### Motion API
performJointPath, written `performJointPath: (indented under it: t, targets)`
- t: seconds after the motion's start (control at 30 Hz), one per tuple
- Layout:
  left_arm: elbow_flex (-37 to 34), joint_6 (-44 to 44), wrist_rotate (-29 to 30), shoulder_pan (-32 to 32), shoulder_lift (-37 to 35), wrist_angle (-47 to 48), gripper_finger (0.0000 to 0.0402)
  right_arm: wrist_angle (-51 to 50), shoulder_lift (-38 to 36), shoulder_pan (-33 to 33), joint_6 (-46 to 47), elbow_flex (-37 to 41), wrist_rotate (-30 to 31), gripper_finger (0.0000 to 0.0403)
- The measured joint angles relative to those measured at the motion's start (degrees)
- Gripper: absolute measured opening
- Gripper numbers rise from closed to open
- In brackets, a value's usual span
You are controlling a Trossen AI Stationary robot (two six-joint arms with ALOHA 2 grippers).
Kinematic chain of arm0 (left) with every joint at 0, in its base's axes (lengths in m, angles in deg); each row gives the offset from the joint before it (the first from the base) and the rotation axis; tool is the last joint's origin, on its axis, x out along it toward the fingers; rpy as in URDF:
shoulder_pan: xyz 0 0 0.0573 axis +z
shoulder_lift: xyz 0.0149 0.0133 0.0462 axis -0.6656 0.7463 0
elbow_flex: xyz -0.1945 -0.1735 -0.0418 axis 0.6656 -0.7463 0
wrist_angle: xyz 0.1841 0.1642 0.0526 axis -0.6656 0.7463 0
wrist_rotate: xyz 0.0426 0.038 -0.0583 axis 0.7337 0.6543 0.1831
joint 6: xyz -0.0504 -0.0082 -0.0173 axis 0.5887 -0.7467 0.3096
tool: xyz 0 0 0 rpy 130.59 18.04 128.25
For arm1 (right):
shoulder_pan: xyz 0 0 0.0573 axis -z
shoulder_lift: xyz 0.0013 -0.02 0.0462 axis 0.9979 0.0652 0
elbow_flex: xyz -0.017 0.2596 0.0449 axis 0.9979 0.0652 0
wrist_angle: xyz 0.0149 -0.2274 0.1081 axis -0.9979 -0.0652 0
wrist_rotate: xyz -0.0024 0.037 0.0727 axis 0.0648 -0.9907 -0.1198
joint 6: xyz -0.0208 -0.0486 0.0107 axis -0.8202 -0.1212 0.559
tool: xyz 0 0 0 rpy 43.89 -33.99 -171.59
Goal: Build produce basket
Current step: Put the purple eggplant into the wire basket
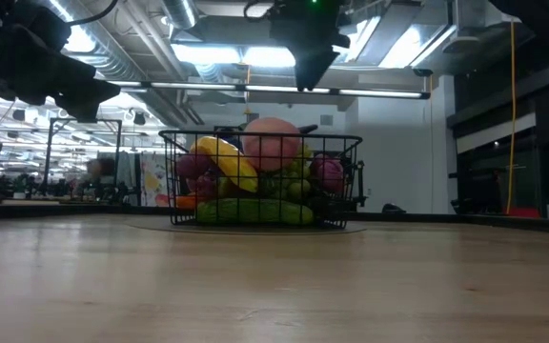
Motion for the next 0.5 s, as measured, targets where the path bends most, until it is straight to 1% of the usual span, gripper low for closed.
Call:
performJointPath:
  t: [0.07, 0.27, 0.33, 0.43, 0.5]
  targets:
    - [0.0, 0.0, 0.0, 0.0, 0.0, 0.0, 0.0199, -1.2, 0.0, 0.02, 0.16, 0.0, 1.1, 0.0159]
    - [0.0, 0.0, 0.0, -0.02, 0.0, 0.0, 0.0199, -6.65, 0.0, -0.61, 0.62, 0.0, 1.25, 0.0159]
    - [0.0, 0.0, 0.0, 0.0, 0.0, -0.01, 0.0199, -6.72, 0.0, -1.01, 1.15, 0.0, 1.19, 0.0159]
    - [0.0, -0.02, 0.0, -0.01, 0.0, 0.0, 0.0199, -6.65, -0.66, -2.04, -0.56, 0.0, -0.84, 0.0159]
    - [0.0, -0.02, 0.0, 0.0, 0.0, -0.02, 0.0199, -6.36, -1.83, -3.0, -0.17, 0.0, -0.57, 0.0159]
